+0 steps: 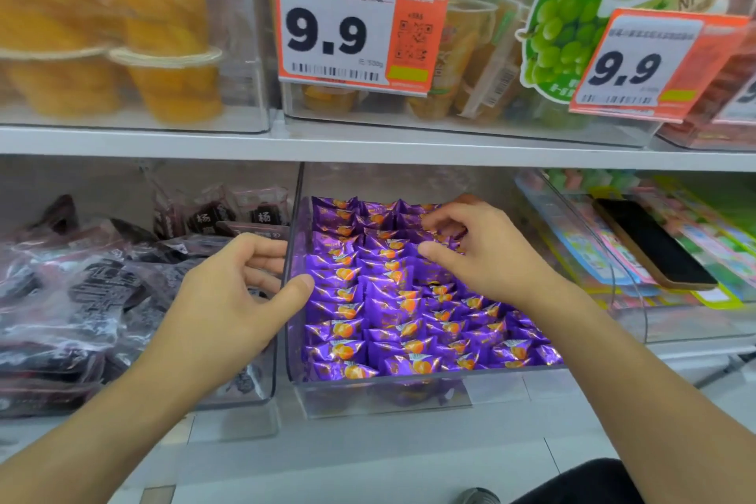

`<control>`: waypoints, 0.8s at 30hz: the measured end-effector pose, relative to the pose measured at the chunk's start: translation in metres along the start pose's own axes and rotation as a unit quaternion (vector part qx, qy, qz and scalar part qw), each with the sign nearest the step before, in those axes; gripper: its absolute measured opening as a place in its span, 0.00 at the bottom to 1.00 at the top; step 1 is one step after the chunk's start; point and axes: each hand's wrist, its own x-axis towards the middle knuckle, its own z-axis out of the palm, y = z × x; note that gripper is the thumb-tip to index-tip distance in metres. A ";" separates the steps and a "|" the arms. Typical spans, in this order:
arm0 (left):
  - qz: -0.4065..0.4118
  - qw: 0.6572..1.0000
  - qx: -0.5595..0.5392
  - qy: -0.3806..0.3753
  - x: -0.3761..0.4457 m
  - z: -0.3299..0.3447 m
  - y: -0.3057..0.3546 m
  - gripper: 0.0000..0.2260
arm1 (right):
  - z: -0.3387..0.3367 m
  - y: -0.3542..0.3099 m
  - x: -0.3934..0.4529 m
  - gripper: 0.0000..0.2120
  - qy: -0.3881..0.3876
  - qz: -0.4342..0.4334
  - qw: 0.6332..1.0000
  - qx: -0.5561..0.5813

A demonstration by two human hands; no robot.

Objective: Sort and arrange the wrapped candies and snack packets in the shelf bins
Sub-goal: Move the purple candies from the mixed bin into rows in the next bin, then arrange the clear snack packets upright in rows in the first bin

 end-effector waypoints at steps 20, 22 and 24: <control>-0.096 0.960 0.263 0.029 0.023 -0.155 -0.103 0.27 | 0.070 -0.209 0.006 0.06 -0.128 -0.241 0.957 0.095; -0.119 0.965 0.233 0.011 0.024 -0.158 -0.109 0.26 | 0.085 -0.226 0.025 0.09 -0.162 -0.238 0.955 0.068; -0.122 0.963 0.239 0.008 0.023 -0.159 -0.112 0.27 | 0.103 -0.243 0.047 0.12 -0.177 -0.218 0.958 0.061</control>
